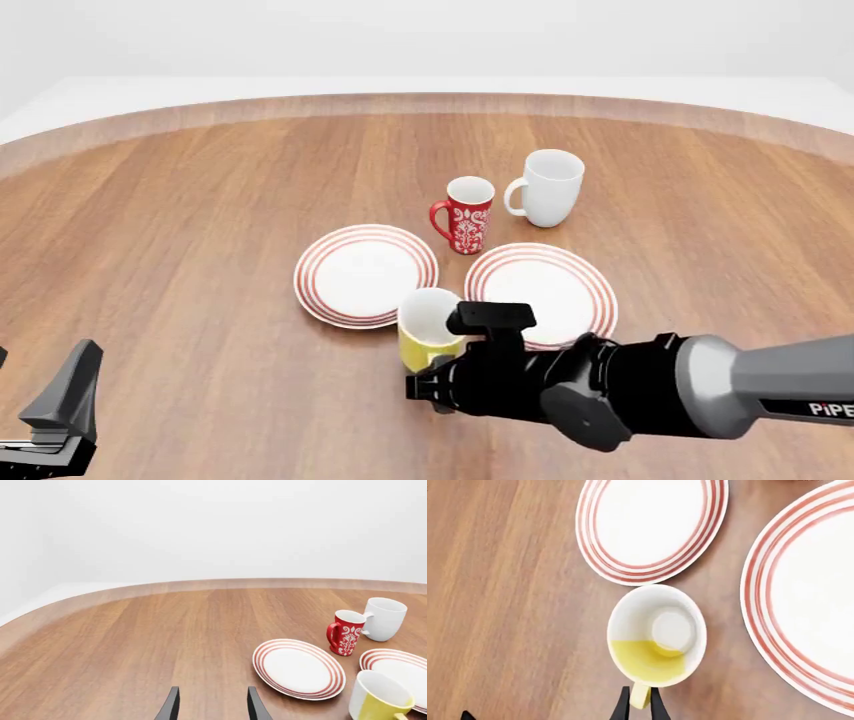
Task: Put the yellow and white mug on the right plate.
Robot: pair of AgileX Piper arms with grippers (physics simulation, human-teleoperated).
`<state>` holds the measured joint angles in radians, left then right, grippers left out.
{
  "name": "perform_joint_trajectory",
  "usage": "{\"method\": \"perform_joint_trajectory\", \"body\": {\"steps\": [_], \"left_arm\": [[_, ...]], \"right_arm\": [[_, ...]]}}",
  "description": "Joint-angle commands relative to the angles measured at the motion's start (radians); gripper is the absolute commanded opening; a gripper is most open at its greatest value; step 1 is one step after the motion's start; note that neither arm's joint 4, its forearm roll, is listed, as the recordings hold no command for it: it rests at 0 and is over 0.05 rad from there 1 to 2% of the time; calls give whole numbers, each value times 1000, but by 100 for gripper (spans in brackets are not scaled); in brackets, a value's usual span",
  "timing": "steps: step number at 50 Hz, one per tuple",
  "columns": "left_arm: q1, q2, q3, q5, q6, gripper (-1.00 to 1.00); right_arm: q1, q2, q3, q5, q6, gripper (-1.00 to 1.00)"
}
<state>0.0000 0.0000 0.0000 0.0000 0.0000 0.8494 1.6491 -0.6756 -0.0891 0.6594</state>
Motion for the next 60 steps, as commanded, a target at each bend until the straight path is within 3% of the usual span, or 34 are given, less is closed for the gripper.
{"method": "perform_joint_trajectory", "body": {"steps": [1, 33, 52, 60], "left_arm": [[0, 0, 0, 0, 0, 100], [0, 0, 0, 0, 0, 100], [0, 0, 0, 0, 0, 100], [0, 0, 0, 0, 0, 100]], "right_arm": [[-11, -4, 6, 0, -4, -100], [-90, -132, -72, 196, -155, -100], [-227, -215, -77, 286, -297, -100], [-270, -230, -68, 286, -327, -100]]}}
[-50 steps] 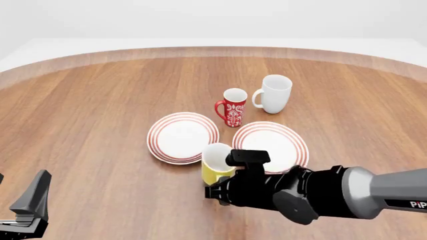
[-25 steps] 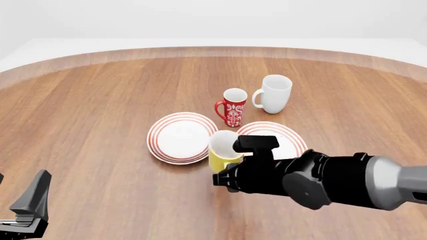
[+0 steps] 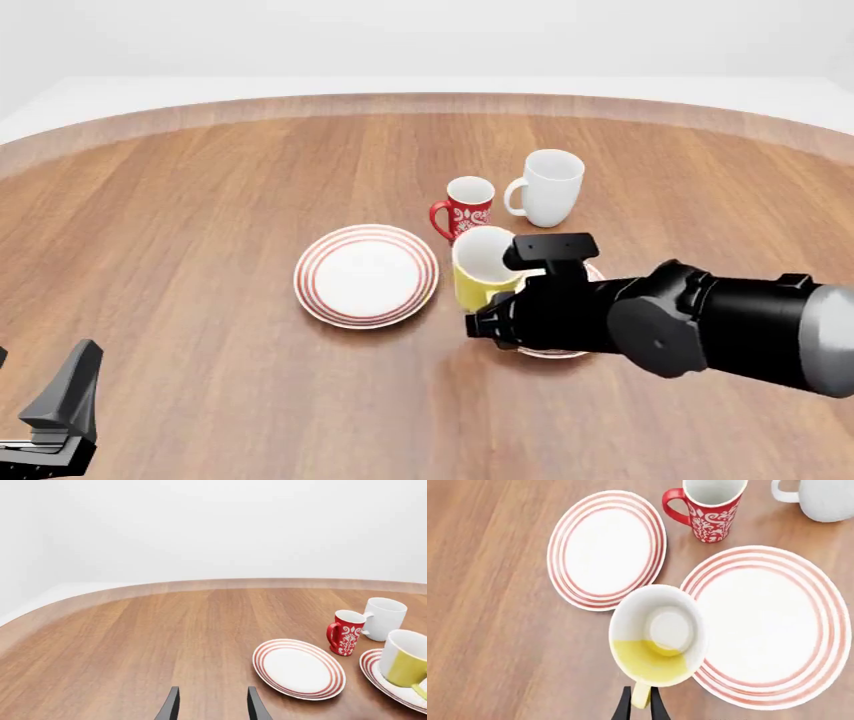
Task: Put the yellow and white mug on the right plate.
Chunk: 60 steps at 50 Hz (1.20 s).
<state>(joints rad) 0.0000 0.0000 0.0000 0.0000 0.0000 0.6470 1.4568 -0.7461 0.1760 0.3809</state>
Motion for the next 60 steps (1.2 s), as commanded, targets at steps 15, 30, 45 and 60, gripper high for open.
{"method": "perform_joint_trajectory", "body": {"steps": [15, 30, 45, 60], "left_arm": [[0, 0, 0, 0, 0, 100], [0, 0, 0, 0, 0, 100], [0, 0, 0, 0, 0, 100], [0, 0, 0, 0, 0, 100]], "right_arm": [[-145, -6, 26, -40, -82, -100], [-170, 44, 27, -98, -97, -100], [-207, 59, 65, -146, -104, -100], [-232, 93, 86, -201, -107, -100]]}}
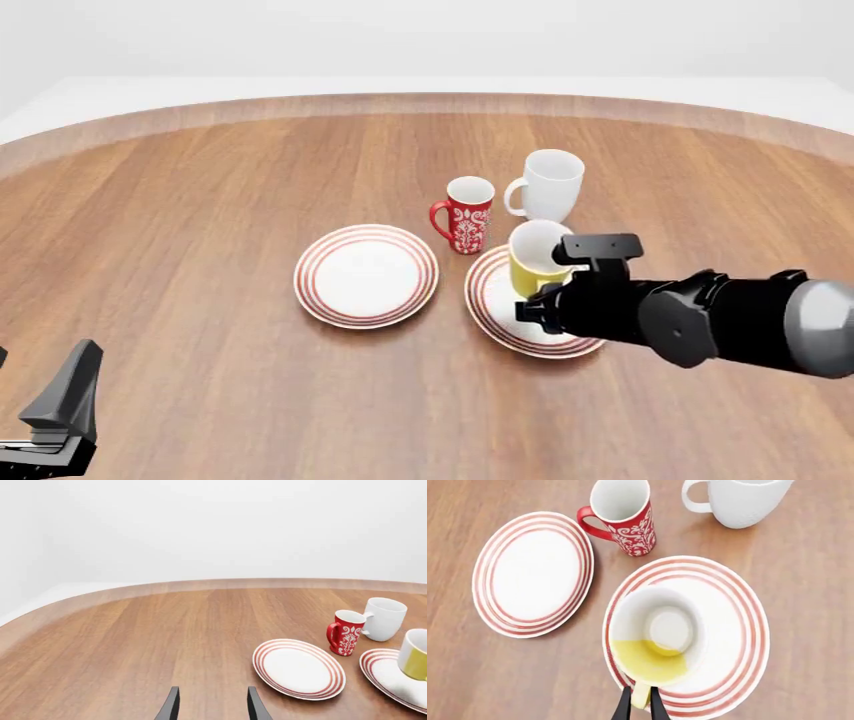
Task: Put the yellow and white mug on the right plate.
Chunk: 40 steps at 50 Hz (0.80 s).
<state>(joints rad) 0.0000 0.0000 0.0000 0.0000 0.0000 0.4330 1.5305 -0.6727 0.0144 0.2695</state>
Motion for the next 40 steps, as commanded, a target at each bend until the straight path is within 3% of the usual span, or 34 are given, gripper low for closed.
{"method": "perform_joint_trajectory", "body": {"steps": [1, 27, 28, 40], "left_arm": [[0, 0, 0, 0, 0, 100], [0, 0, 0, 0, 0, 100], [0, 0, 0, 0, 0, 100], [0, 0, 0, 0, 0, 100]], "right_arm": [[-19, 25, 15, -46, 4, -100], [-36, 61, 6, -73, -2, -100], [-37, 65, 8, -74, -3, 100], [-30, 57, 11, -71, 3, 100]]}}
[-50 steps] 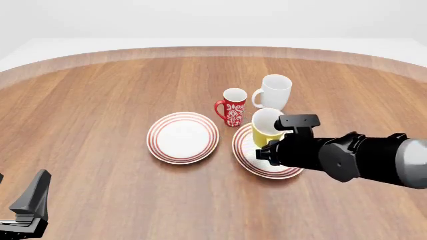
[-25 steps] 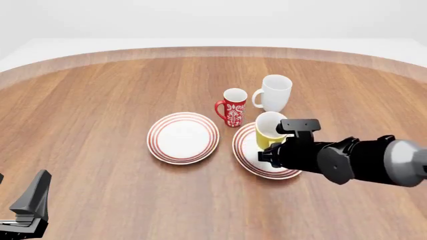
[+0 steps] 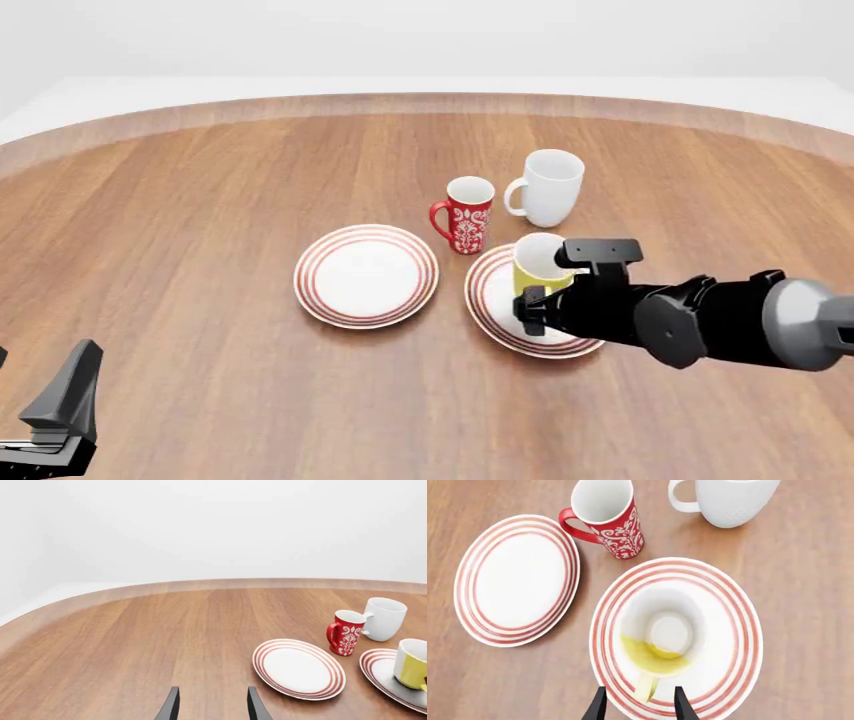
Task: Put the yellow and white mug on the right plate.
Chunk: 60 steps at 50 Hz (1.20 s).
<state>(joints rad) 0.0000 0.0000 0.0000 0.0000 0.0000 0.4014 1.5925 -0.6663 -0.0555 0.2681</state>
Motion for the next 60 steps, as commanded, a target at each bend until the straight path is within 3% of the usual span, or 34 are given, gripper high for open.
{"method": "perform_joint_trajectory", "body": {"steps": [1, 26, 32, 46, 52, 60], "left_arm": [[0, 0, 0, 0, 0, 100], [0, 0, 0, 0, 0, 100], [0, 0, 0, 0, 0, 100], [0, 0, 0, 0, 0, 100], [0, 0, 0, 0, 0, 100], [0, 0, 0, 0, 0, 100]], "right_arm": [[2, -6, 6, -2, 4, 100], [45, -149, 60, 59, 41, 100], [62, -277, 31, 164, 39, 100], [131, -400, 39, 231, 49, 100], [139, -495, 20, 311, 44, 100], [148, -538, 40, 307, 45, 100]]}}
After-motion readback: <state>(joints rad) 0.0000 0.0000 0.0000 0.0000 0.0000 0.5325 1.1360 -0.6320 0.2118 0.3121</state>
